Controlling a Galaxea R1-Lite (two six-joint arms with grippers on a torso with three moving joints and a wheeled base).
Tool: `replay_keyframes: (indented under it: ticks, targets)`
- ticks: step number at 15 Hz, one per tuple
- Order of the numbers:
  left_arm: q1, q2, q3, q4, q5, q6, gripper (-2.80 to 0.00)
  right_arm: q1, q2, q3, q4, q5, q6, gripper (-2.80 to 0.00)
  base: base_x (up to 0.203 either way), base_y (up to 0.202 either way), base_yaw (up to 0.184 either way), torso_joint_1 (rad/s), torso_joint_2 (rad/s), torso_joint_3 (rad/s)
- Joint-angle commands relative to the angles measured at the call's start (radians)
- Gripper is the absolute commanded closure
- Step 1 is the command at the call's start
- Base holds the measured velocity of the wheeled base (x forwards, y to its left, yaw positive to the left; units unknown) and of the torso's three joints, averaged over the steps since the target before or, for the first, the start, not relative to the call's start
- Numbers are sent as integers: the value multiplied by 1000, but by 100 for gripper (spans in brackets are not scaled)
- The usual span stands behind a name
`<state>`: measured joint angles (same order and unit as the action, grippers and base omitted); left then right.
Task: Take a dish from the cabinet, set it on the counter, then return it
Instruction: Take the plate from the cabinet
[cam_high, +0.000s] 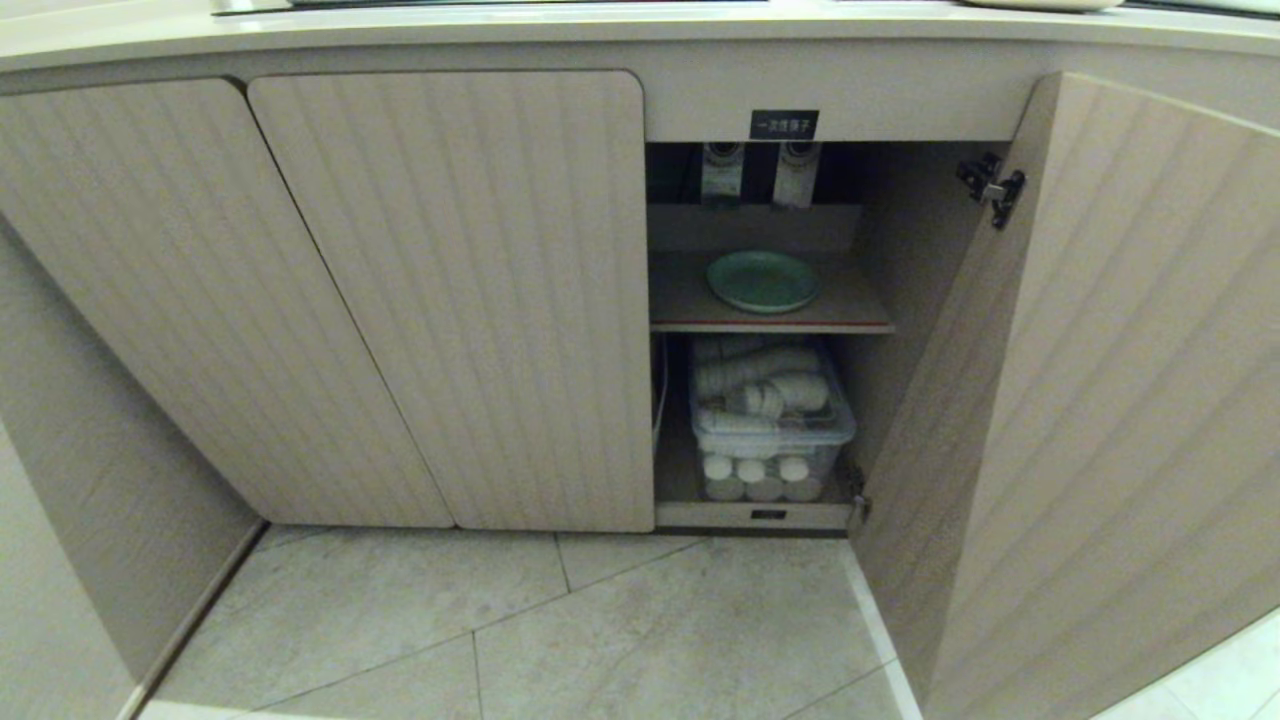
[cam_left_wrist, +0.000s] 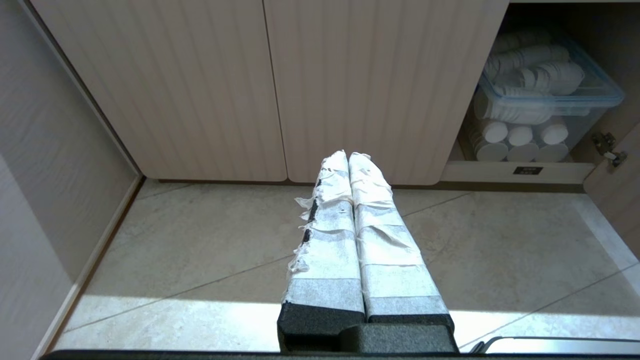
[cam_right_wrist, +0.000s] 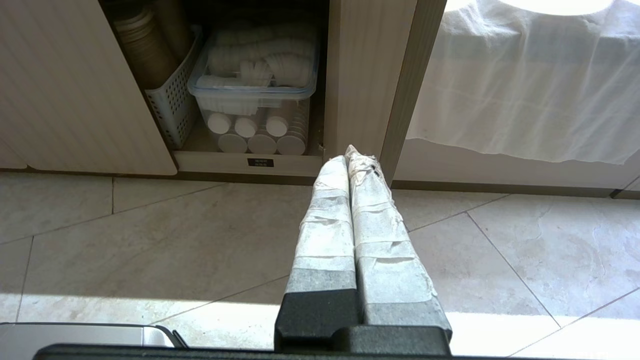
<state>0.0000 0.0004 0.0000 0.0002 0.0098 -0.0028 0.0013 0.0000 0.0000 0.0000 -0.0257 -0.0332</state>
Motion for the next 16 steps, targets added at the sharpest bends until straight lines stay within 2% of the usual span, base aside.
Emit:
replay_keyframes:
  ticks: [1,11,16]
  targets:
    - [0,0,0,1,1,0,0,0,0,0,0,0,-1,0,0,0,0,0,0,0]
    - [0,0,0,0,1,-2,0,0,2,0,0,0,-1,0,0,0,0,0,0,0]
    - [0,0,0,0,1,-2,0,0,0,0,0,0,-1,0,1,132,0,2,3,3]
